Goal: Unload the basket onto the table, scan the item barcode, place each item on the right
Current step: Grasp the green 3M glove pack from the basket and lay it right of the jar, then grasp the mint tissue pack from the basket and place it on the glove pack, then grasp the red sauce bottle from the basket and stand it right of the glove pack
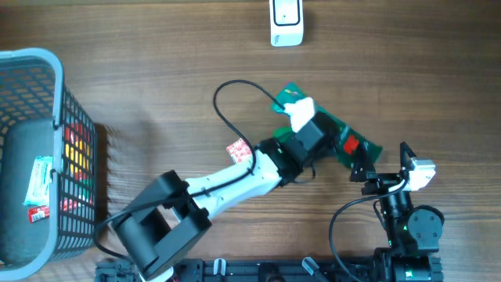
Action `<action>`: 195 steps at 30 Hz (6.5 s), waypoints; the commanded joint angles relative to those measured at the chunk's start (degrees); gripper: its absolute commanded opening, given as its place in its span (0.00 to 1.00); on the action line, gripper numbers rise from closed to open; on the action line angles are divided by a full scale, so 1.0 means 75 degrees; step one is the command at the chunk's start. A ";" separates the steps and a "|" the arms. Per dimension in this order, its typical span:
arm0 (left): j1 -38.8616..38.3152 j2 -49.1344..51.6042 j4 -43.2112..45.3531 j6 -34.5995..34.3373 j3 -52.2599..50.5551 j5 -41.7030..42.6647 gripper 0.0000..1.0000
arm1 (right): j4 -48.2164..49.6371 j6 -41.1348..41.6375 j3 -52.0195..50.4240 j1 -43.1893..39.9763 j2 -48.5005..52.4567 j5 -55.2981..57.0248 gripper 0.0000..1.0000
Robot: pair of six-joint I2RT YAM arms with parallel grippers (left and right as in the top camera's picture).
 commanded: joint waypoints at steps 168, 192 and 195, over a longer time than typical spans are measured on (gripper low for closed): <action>0.8253 -0.8276 -0.5668 0.1757 0.1227 -0.3019 1.00 | 0.0020 -0.0085 -0.0009 -0.0012 -0.0032 0.0050 1.00; 1.2654 0.0312 -1.0337 0.6126 0.5042 0.0545 0.98 | 0.0020 -0.0085 -0.0009 -0.0012 -0.0032 0.0052 1.00; 1.2654 0.0312 -0.9098 0.7574 0.3442 0.2273 0.94 | 0.0020 -0.0082 -0.0009 -0.0012 -0.0032 0.0050 1.00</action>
